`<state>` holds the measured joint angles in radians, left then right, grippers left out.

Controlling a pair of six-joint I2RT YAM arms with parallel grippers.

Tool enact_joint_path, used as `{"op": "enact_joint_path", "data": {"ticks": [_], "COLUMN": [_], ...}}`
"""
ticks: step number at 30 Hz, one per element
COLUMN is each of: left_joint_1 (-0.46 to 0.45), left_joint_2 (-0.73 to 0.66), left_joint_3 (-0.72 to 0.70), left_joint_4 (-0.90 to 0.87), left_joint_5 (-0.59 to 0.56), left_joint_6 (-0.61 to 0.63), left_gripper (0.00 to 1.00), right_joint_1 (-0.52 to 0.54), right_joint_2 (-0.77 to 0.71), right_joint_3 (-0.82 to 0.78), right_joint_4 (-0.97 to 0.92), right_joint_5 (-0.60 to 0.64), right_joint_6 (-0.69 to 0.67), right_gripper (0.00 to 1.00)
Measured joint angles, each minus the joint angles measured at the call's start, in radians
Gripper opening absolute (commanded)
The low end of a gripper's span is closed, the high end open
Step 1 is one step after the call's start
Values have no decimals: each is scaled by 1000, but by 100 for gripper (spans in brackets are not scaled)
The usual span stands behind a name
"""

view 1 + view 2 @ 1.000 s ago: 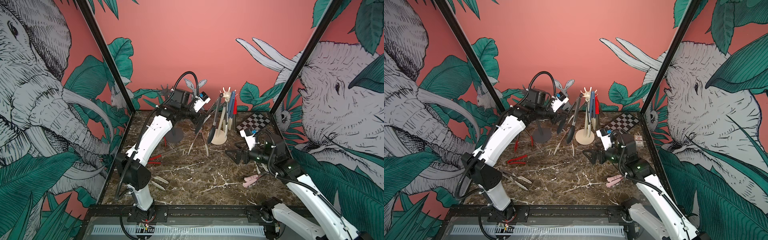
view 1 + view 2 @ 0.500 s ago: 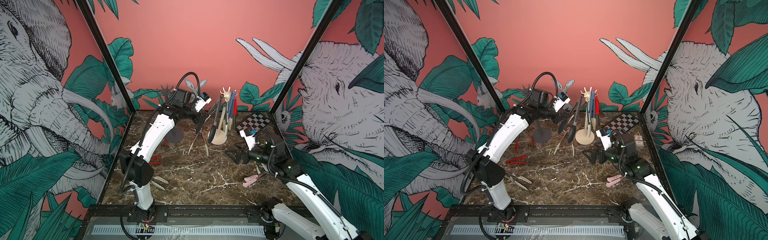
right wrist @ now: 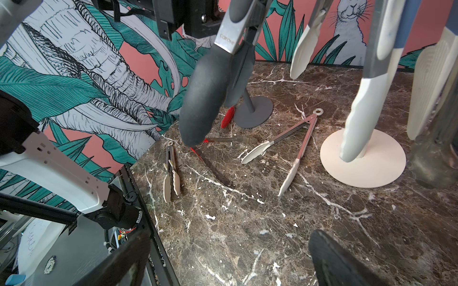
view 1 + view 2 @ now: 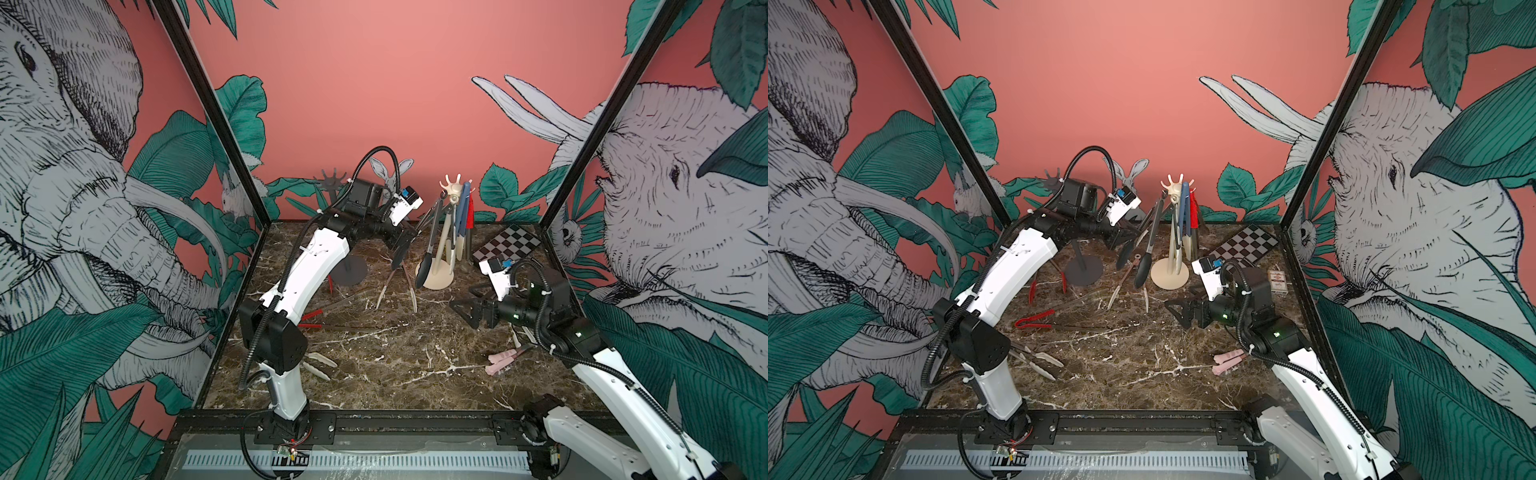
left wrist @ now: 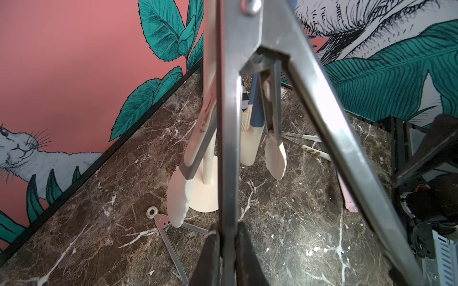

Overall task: Hang food tongs on kitchen utensil racks
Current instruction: Hang the food tongs on the rack, then pick up the food tongs from the center of the board.

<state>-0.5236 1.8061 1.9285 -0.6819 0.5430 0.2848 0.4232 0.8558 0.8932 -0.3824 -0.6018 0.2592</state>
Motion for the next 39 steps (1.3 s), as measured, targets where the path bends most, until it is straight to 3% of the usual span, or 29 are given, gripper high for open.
{"op": "enact_joint_path", "data": {"ticks": [6, 13, 18, 23, 24, 32, 39], "left_joint_1": [6, 16, 40, 58, 60, 60, 60], "left_joint_2": [0, -2, -55, -122, -140, -259, -251], "left_joint_3": [-22, -45, -166, -257, -275, -407, -494], "left_joint_4": [30, 71, 190, 286, 306, 368, 344], "left_joint_5": [10, 17, 13, -30, -45, -180, -293], "left_joint_6": [-11, -58, -136, -203, -216, -253, -285], "left_gripper": [18, 62, 79, 87, 97, 98, 90], "right_joint_1": [0, 0, 0, 0, 0, 0, 0], "right_joint_2": [-11, -14, -11, -10, -10, 2, 36], "right_joint_3": [0, 0, 2, 3, 3, 3, 3], "right_joint_4": [0, -1, -5, -6, -7, -12, -11], "right_joint_5": [3, 10, 18, 27, 31, 45, 45], "right_joint_6": [3, 3, 7, 7, 8, 26, 35], "right_gripper": [99, 99, 99, 99, 99, 99, 99]}}
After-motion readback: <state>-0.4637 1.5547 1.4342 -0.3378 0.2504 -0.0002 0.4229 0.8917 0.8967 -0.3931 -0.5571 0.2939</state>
